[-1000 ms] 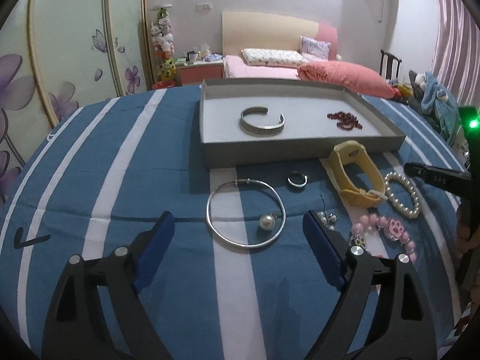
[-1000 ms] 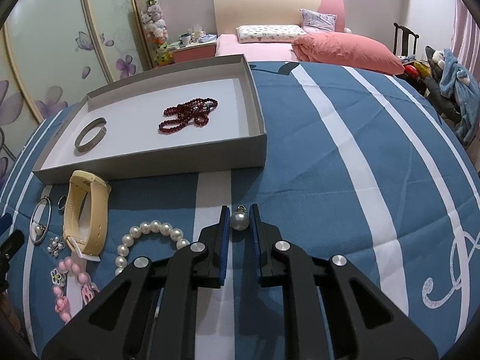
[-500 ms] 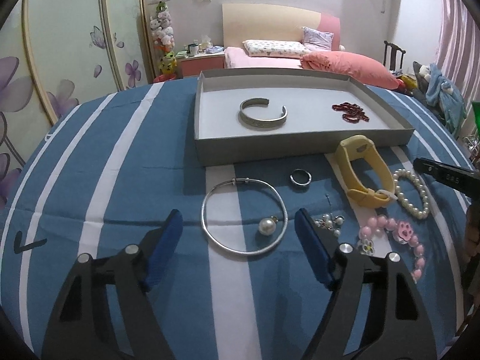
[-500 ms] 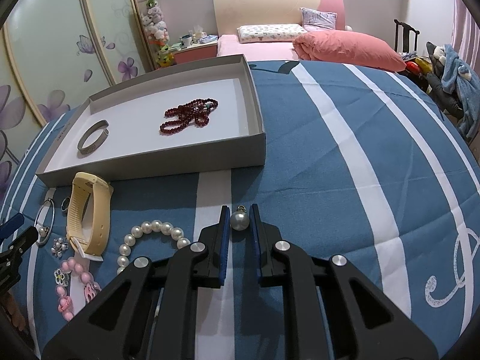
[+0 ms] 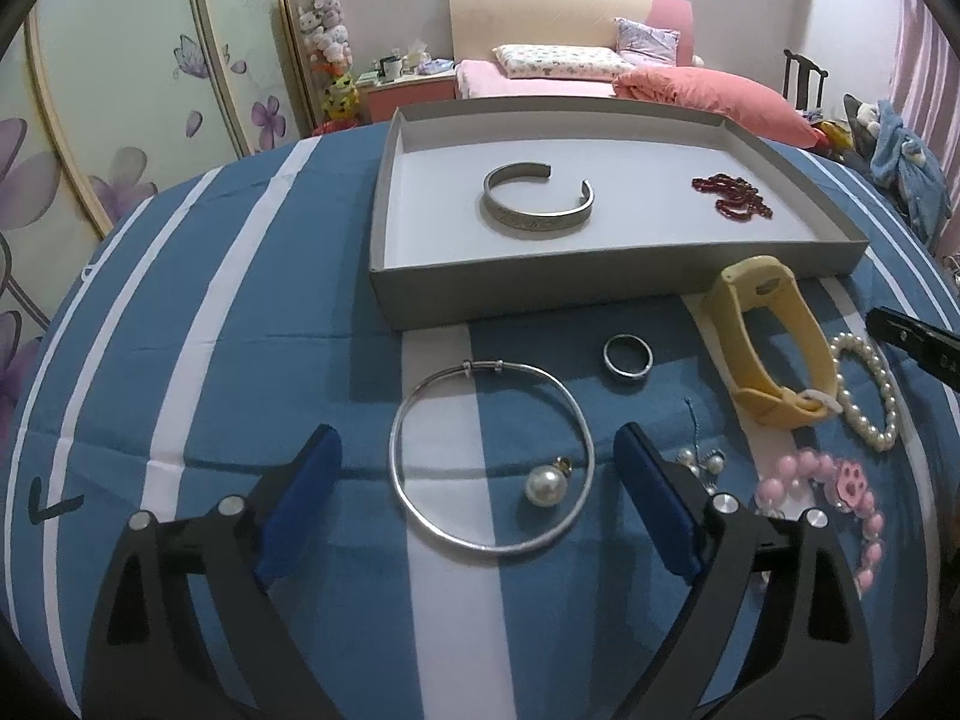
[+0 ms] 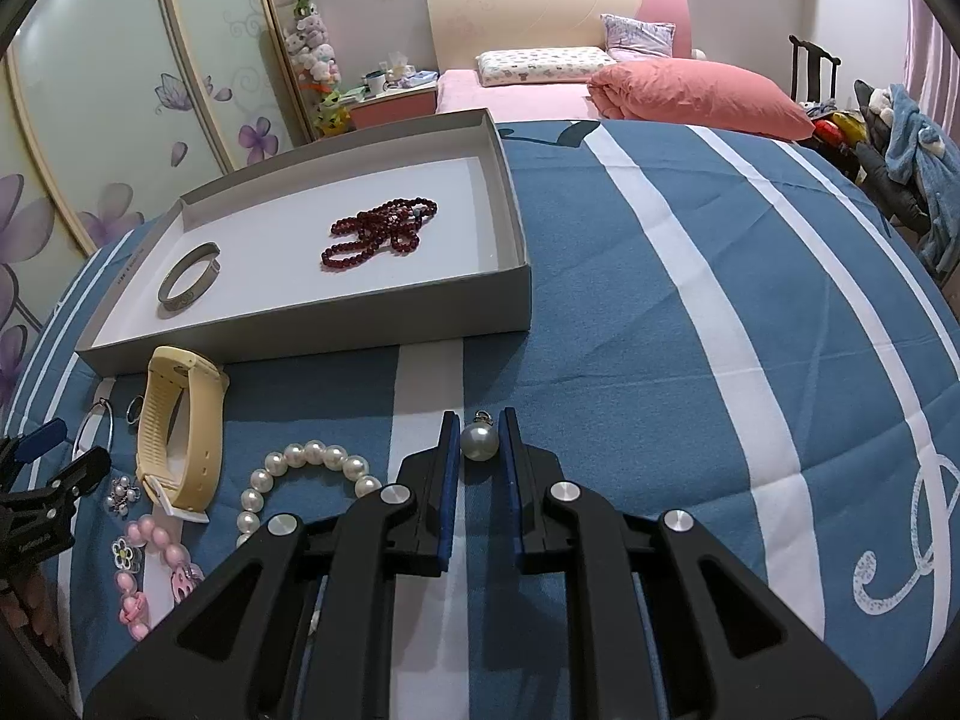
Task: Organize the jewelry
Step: 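Hold the pearl pendant in the right tool while the left tool grasps the silver pearl bangle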
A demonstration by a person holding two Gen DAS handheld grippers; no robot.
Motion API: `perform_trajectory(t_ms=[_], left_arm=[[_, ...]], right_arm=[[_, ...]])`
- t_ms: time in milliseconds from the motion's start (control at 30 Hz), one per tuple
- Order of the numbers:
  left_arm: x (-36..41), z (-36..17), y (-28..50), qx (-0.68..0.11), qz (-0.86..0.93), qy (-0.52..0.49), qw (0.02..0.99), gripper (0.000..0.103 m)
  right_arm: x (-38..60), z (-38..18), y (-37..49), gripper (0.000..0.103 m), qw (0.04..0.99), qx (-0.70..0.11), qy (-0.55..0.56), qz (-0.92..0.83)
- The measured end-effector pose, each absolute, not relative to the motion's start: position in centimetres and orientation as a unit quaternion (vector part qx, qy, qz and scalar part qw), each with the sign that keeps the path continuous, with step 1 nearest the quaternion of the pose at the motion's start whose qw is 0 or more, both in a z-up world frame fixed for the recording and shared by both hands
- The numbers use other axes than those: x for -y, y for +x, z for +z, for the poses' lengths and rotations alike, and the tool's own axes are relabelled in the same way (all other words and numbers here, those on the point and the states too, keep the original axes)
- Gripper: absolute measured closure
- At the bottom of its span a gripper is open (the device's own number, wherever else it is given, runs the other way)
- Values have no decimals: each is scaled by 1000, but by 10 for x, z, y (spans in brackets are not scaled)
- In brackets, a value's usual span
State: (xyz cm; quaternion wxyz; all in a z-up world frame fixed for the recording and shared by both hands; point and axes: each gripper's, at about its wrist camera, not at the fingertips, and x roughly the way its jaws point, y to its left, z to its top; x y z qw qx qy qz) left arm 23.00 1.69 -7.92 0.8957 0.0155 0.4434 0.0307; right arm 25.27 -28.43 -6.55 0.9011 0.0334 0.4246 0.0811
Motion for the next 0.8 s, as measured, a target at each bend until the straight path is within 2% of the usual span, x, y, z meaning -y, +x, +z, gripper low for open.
perform_trajectory(t_ms=[267,400,600,633,667,800], left_arm=[[-18,-82,234,-452,27,-1,892,15],[-14,-81,232,-449,22,2,893,22],[-12,-81,231,-448,20,3,894,25],[-11,-80,231,-447,19,3,894,26],[-10,-79,230,-445,16,4,895,33],[-9,-78,231,-443,13,3,896,34]], right_arm=[[285,-65,253,89,901,-425,34,81],[285,-65,253,89,901,-425,34,81],[286,-65,253,89,901,-425,34,81],[286,-65,253,89,901,-425,34,81],[286,-65,253,89,901,-425,34,81],[286,-65,253,89,901,-425,36,82]])
